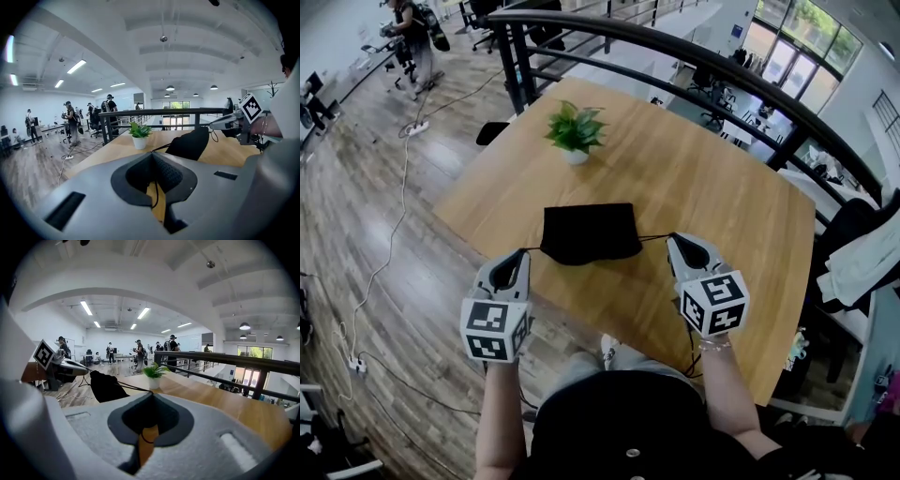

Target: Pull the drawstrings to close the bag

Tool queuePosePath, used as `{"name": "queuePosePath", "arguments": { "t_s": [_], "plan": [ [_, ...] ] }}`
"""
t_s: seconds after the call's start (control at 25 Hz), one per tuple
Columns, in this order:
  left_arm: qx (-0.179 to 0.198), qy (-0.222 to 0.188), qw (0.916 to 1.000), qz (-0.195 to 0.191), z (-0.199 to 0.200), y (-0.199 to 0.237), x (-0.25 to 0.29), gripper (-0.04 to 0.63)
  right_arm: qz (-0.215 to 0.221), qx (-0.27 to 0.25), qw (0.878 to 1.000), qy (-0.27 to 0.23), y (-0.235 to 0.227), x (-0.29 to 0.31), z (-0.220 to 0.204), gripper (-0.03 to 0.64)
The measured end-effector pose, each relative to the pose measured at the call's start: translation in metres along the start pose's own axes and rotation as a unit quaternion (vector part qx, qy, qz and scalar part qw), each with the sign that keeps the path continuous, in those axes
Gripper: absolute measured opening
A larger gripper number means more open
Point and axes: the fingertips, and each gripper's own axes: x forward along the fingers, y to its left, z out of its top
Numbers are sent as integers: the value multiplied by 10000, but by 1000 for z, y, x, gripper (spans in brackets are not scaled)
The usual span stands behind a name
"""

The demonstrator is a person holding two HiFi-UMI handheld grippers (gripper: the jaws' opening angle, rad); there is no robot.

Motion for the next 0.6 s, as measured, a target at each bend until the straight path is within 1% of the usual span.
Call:
{"name": "queuePosePath", "arguments": {
  "t_s": [0.16,0.4,0.48,0.6],
  "plan": [
    [-62,-153,9997,162,7,5,0,15,-94,206,9996,-140,-5,0,4,-2],
    [-251,-295,9989,251,9,10,-1,15,-262,504,9978,-334,-14,-1,9,-2],
    [-387,-353,9983,266,9,12,-2,15,-290,522,9974,-398,-14,-2,12,-2],
    [-470,-388,9977,310,8,16,-5,15,-307,530,9972,-433,-14,-2,14,-2]
  ]
}}
